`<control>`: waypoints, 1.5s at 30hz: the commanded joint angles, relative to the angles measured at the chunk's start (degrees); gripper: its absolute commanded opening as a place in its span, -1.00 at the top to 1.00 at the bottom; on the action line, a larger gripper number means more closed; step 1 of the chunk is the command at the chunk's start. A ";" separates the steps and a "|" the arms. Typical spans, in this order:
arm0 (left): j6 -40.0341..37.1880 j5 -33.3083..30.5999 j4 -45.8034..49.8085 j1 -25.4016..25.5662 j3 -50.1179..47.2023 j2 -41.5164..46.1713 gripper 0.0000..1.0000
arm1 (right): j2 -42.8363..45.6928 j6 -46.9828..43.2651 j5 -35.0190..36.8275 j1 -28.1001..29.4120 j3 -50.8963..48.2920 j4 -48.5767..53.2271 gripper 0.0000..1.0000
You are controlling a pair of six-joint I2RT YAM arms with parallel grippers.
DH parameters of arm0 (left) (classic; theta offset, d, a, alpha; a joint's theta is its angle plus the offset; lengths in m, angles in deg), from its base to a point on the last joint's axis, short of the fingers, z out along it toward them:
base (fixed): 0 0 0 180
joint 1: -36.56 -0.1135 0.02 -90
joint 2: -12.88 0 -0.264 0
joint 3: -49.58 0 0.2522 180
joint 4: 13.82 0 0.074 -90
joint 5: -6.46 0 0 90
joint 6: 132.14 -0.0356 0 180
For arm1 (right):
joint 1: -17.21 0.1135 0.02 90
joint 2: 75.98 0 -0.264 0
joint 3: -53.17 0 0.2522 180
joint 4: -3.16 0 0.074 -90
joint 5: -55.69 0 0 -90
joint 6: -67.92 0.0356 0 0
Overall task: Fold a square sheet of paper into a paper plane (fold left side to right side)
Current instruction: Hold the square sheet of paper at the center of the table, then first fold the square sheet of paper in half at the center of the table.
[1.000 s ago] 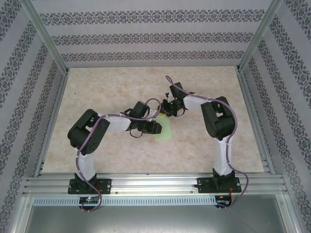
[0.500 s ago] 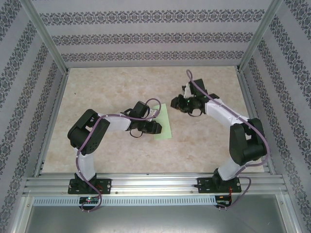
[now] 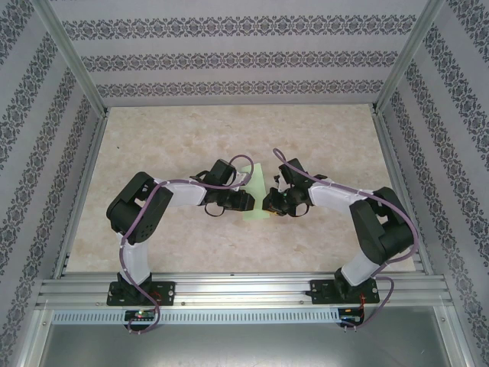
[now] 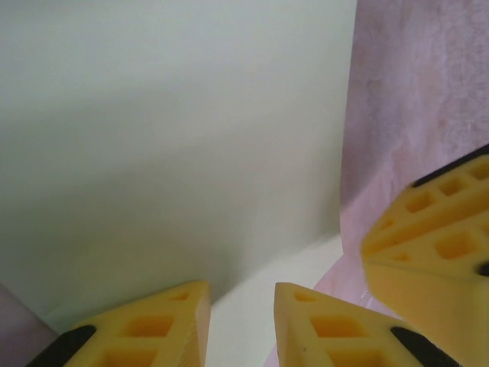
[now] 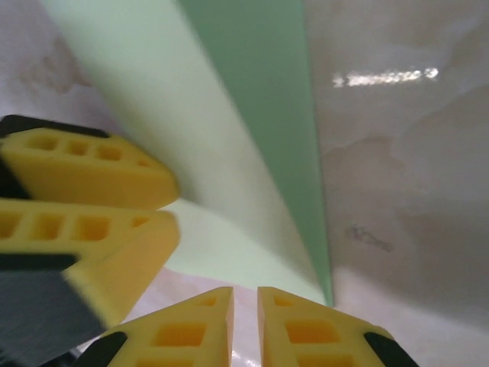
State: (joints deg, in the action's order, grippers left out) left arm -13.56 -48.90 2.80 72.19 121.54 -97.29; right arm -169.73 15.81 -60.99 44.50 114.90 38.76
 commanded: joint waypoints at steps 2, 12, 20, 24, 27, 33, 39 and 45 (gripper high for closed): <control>-0.73 -2.21 1.72 -0.02 1.20 -0.75 0.39 | -3.45 -0.03 3.82 0.48 -0.07 -0.61 0.67; 3.02 -1.23 -0.88 -0.74 3.85 1.51 0.27 | -5.83 -2.20 7.08 0.57 -1.81 2.93 0.68; 1.26 -2.97 2.83 -1.07 8.64 -1.51 0.27 | -6.25 -2.64 8.37 0.51 -2.16 3.29 0.68; 0.06 -4.68 4.16 -1.75 9.64 -3.43 0.28 | -6.61 -2.55 8.48 0.47 -2.13 3.20 0.68; -0.53 -5.25 4.76 -2.45 9.83 -4.26 0.28 | -6.70 -2.36 8.49 0.50 -2.21 3.16 0.68; -1.83 -6.62 5.83 -3.16 9.57 -4.79 0.28 | -6.79 -2.47 9.33 0.49 -2.09 3.85 0.68; -1.99 -7.73 5.33 -4.87 9.73 -6.45 0.28 | -7.06 -1.94 9.60 0.57 -2.43 4.70 0.69; -2.16 -8.04 5.10 -6.05 12.34 -8.28 0.25 | -7.49 -2.20 11.43 1.17 -2.20 6.22 0.71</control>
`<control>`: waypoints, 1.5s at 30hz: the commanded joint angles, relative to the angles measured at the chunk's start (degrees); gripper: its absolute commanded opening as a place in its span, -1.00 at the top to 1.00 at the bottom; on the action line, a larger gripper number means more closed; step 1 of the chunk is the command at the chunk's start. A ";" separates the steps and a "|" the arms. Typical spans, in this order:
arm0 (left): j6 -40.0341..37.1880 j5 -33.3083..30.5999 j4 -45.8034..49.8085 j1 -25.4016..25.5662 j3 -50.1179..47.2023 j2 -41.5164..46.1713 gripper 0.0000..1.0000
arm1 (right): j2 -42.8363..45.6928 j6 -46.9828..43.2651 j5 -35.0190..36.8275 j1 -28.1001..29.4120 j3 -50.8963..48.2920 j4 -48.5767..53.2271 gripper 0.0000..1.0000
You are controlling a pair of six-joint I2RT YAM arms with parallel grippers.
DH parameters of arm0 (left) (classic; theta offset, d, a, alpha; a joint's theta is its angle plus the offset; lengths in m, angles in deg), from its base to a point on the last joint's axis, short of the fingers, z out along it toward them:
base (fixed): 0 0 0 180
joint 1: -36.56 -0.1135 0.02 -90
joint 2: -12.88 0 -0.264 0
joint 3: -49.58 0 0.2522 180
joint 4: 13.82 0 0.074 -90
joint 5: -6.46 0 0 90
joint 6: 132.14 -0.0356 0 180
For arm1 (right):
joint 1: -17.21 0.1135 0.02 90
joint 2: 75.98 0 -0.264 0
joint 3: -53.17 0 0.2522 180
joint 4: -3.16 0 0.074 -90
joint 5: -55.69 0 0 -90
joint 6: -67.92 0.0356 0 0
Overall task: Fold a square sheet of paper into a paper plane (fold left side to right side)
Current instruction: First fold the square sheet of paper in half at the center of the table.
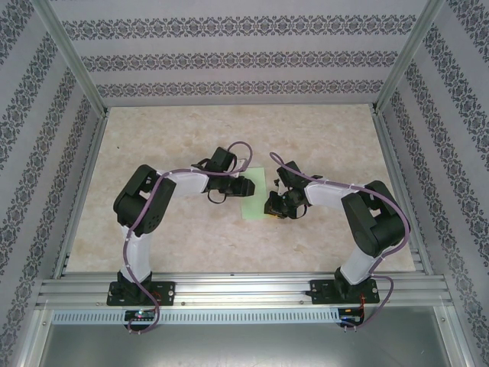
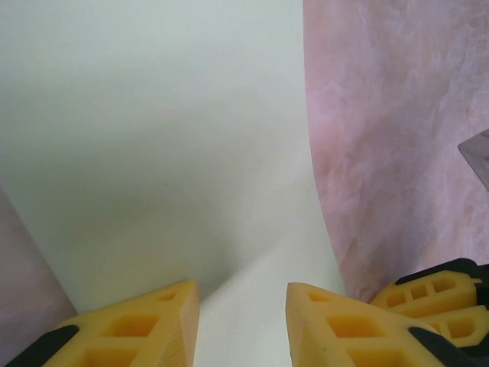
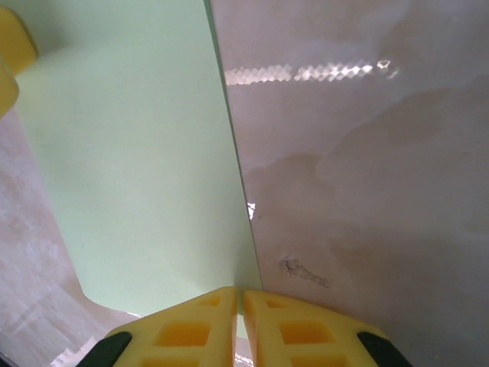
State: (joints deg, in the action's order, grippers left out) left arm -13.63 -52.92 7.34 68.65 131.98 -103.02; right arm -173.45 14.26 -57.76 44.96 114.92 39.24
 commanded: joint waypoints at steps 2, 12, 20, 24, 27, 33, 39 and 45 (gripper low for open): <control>-2.57 -4.13 1.52 -2.72 3.42 -3.09 0.23 | -4.08 -0.83 8.32 0.82 -2.15 6.06 0.70; -4.04 -5.28 4.95 -4.27 9.06 -5.17 0.22 | -5.01 -0.43 8.32 1.34 -2.01 5.62 0.71; -4.87 -4.88 7.35 -5.10 15.43 -8.44 0.22 | -5.13 -0.74 8.35 1.43 -1.87 5.80 0.71; -5.23 -6.09 9.08 -5.48 18.04 -9.98 0.21 | -5.01 -0.82 8.61 1.43 -1.92 5.97 0.71; -5.05 -6.85 9.17 -6.12 18.62 -10.46 0.21 | -5.01 -0.82 8.51 1.43 -1.89 5.90 0.71; -5.91 -7.87 10.56 -7.40 20.11 -11.66 0.21 | -5.21 -0.92 8.07 1.44 -1.68 5.67 0.71; -5.73 -6.02 10.71 -8.76 22.10 -11.21 0.15 | -3.32 -1.65 5.15 1.43 -1.59 2.11 0.68; -5.66 -6.23 10.10 -9.84 19.57 -4.48 0.10 | 2.77 -4.82 5.24 1.35 2.40 2.45 0.50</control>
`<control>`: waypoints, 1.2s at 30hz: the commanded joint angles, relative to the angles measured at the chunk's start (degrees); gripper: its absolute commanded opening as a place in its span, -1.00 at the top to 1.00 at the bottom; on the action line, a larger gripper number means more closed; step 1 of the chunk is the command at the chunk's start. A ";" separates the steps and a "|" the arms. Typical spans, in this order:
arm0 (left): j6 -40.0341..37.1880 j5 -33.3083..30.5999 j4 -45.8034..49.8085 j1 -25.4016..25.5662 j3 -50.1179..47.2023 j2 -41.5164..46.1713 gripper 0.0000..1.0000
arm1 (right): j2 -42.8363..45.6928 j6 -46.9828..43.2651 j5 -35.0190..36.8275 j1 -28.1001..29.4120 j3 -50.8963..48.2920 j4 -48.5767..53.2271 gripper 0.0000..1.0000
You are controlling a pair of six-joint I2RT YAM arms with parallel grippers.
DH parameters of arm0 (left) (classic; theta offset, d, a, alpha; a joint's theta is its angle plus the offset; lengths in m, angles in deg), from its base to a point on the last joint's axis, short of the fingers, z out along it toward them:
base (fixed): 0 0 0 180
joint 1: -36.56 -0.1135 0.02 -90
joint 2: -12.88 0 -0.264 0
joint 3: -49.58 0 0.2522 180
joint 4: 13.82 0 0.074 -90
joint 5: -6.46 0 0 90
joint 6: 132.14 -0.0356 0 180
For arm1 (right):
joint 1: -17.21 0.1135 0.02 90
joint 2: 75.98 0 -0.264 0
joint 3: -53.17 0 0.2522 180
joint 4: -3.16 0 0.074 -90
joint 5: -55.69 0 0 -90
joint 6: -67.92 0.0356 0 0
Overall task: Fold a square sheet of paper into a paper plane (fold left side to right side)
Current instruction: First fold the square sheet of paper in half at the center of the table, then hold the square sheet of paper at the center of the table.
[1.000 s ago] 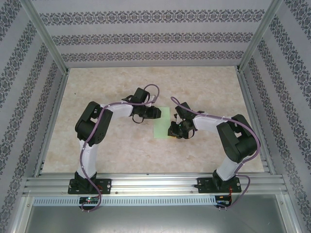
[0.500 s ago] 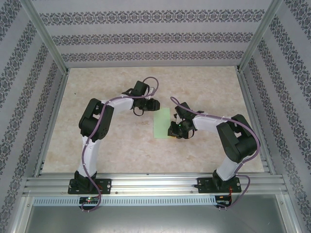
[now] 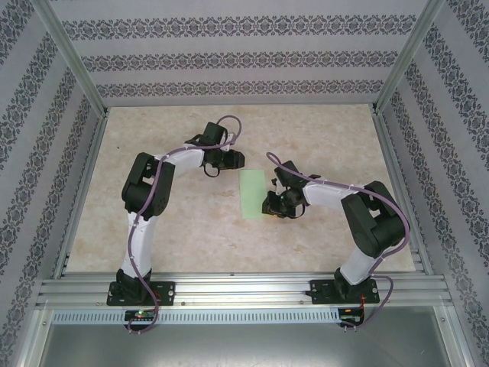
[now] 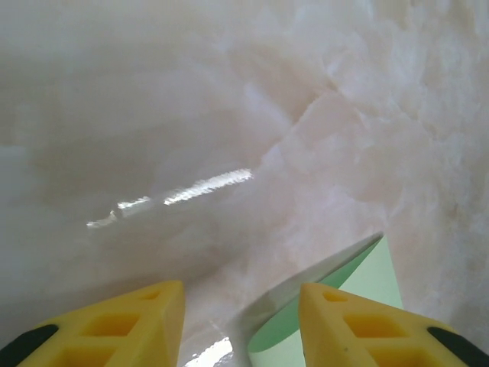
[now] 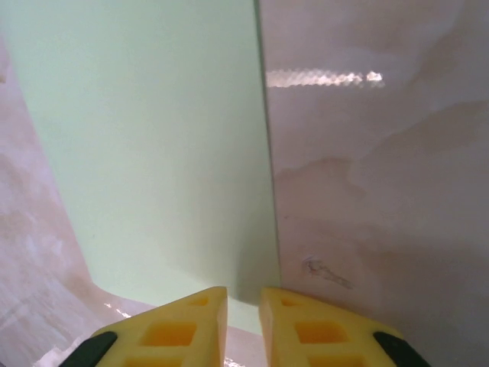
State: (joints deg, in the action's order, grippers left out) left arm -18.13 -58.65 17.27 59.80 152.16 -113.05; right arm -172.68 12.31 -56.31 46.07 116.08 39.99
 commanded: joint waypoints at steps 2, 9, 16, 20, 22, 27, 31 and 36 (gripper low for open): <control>-1.15 -1.20 -0.26 -1.16 -3.19 9.26 0.08 | 4.55 -3.95 4.56 0.02 2.62 2.29 0.39; 2.01 1.61 -6.37 -0.65 -17.39 21.70 0.07 | 8.65 -6.70 3.41 -3.12 4.37 2.53 0.19; 6.84 5.12 -12.06 3.85 -26.64 25.20 0.09 | 5.98 -5.06 -0.31 -2.67 4.04 0.08 0.33; 9.39 6.56 -16.55 6.69 -29.22 24.20 0.10 | 4.78 -3.24 -2.15 -2.60 2.54 -2.69 0.37; 9.93 6.51 -17.30 7.29 -29.06 22.55 0.10 | 3.48 -2.50 -3.02 -2.18 2.45 -3.34 0.40; 11.14 7.01 -19.38 7.32 -27.08 18.36 0.13 | -0.21 -0.46 -2.99 -0.57 2.01 -4.04 0.46; 11.29 7.76 -19.81 7.36 -25.50 15.82 0.14 | -2.88 0.51 -2.05 0.05 1.43 -3.49 0.50; 11.39 8.23 -19.92 7.34 -24.57 14.20 0.14 | -5.01 0.63 0.11 0.05 1.30 -1.08 0.54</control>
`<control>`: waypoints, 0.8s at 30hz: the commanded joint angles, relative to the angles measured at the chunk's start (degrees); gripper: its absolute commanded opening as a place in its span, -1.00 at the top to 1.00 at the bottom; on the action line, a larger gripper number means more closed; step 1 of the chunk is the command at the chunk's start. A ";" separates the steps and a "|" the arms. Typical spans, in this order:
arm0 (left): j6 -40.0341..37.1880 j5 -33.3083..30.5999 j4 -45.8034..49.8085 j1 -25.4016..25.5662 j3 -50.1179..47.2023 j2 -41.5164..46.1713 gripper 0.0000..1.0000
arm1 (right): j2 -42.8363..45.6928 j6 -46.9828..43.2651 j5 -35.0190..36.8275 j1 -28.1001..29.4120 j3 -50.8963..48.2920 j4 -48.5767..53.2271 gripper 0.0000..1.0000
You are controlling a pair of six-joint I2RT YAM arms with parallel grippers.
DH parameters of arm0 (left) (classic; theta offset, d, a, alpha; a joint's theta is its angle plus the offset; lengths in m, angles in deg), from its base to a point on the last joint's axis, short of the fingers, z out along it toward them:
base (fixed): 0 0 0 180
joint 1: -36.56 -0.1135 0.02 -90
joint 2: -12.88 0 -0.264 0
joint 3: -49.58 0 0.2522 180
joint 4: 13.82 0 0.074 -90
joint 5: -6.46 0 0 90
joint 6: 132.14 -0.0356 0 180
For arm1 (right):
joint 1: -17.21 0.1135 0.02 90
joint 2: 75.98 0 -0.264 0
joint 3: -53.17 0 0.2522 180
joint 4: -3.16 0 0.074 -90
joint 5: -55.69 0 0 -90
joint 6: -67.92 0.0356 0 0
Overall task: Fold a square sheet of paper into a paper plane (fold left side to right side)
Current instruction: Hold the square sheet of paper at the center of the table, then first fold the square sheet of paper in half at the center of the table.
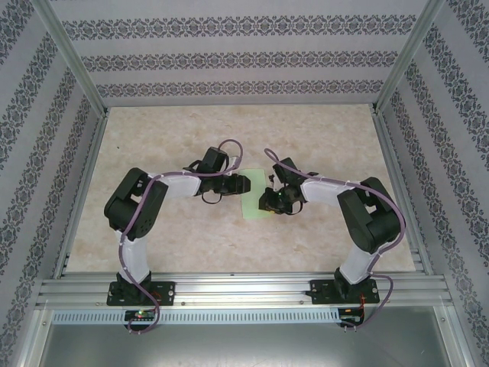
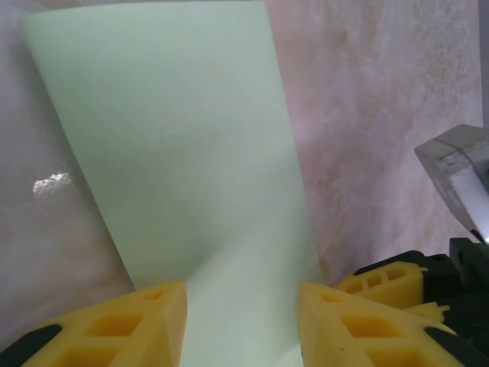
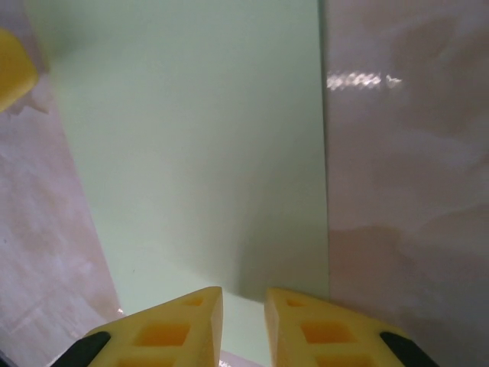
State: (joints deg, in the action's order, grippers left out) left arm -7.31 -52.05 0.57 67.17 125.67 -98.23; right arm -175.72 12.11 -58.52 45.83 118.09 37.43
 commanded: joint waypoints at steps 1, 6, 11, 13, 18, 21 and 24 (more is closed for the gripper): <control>0.56 1.65 -3.19 -0.01 2.05 -0.73 0.14 | -2.30 0.73 2.64 0.32 -0.69 1.95 0.53; 0.67 1.91 -3.25 0.11 3.20 -1.80 0.14 | -3.33 0.45 3.53 0.29 -0.71 3.20 0.54; -1.25 -1.70 -0.27 0.09 4.89 -3.74 0.14 | -4.01 -0.03 4.49 0.27 -0.36 4.63 0.55; -1.30 -2.76 -0.43 0.06 4.78 -4.69 0.15 | -4.26 -0.48 4.89 0.29 -0.12 5.44 0.56; -2.26 -6.42 1.03 0.08 4.89 -6.04 0.15 | -4.75 -1.40 6.81 0.34 0.25 7.89 0.57; -3.71 -8.95 3.11 0.07 5.65 -6.25 0.15 | -5.01 -2.16 7.96 0.30 0.35 9.12 0.58; -5.47 -11.19 5.12 -0.02 7.45 -6.70 0.14 | -5.43 -2.48 8.54 0.29 0.37 9.68 0.59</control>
State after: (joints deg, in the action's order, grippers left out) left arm -8.97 -56.84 2.60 67.52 131.04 -102.78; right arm -177.19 10.98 -57.01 45.99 120.34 41.04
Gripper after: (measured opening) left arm 0.429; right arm 0.210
